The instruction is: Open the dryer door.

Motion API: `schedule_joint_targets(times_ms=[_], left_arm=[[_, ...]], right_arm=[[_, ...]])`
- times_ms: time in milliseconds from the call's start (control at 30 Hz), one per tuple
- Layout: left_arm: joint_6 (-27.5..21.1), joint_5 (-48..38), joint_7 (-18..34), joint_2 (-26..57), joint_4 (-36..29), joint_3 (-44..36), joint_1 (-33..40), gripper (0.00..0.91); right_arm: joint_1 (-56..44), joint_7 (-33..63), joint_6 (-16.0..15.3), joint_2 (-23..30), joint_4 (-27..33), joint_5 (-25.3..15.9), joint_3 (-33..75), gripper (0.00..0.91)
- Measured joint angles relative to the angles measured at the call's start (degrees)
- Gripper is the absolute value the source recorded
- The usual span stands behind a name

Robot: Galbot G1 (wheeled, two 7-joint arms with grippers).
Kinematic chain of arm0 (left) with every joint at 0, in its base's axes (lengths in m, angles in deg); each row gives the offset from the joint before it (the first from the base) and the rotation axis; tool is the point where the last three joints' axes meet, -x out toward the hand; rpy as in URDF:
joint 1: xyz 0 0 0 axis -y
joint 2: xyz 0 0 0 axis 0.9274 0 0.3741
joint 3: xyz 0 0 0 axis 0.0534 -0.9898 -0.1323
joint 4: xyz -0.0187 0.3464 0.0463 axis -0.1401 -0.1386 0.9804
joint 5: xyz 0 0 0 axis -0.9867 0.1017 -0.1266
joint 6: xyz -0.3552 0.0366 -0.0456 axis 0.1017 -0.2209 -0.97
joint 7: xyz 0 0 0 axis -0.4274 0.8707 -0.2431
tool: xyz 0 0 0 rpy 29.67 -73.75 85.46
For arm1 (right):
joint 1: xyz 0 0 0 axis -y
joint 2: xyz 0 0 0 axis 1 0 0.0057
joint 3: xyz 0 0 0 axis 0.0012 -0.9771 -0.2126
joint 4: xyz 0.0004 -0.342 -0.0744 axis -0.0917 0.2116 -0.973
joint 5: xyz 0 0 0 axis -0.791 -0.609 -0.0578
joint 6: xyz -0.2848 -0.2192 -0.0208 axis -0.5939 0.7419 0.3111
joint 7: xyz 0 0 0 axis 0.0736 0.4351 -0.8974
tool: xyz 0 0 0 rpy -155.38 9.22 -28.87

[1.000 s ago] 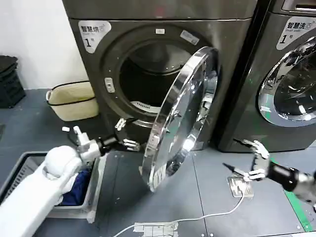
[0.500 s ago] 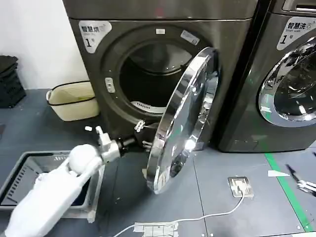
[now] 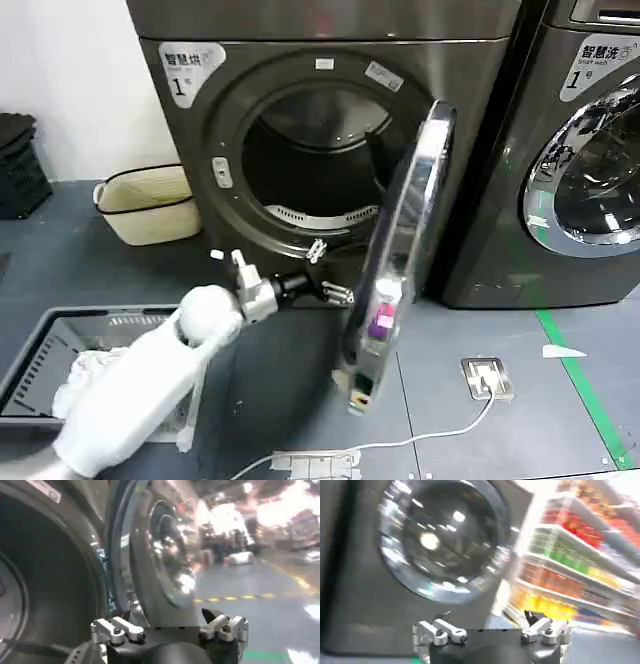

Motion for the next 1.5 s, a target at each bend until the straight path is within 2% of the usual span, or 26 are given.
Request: schedule_joint_targets(times_ms=[167,300,367,500,667,1100,1500], left_arm=[[0.1,0.0,0.1,-1.7,1.3,-2.3,2.0,0.907],[0.4,0.0,0.1,-3.3,2.3,-4.4,3.9,0.907],[0.5,0.1,0.1,-4.2,2.9,-5.4,4.8,0.907],[0.8,0.1,0.4,-5.8,4.4,-7.2,6.6,0.907],[1.4,0.6,1.0,-7.7,6.4,-9.3,8.6,0.907],[2.1,3.8,5.0,-14.9,13.5,-14.0,13.3,0.907],[1.2,7.1,8.1,-23.5,20.3,-14.9,15.7,0.907]], right_arm=[[-0.5,10.5,-4.4,3.9,-0.5,-4.4,2.1,0.907],[-0.2,17.3,-8.5,7.0,-1.6,-5.5,4.4,0.907],[-0.1,19.9,-9.4,8.5,-2.1,-5.9,5.2,0.907],[0.6,24.2,-8.2,9.6,-2.7,-6.8,6.4,0.907],[1.1,27.1,-8.0,9.6,-3.2,-6.7,7.3,0.907],[1.2,27.5,-6.0,9.5,-2.6,-5.7,10.1,0.907],[2.0,27.1,-5.7,9.5,-3.6,-5.5,10.8,0.907]])
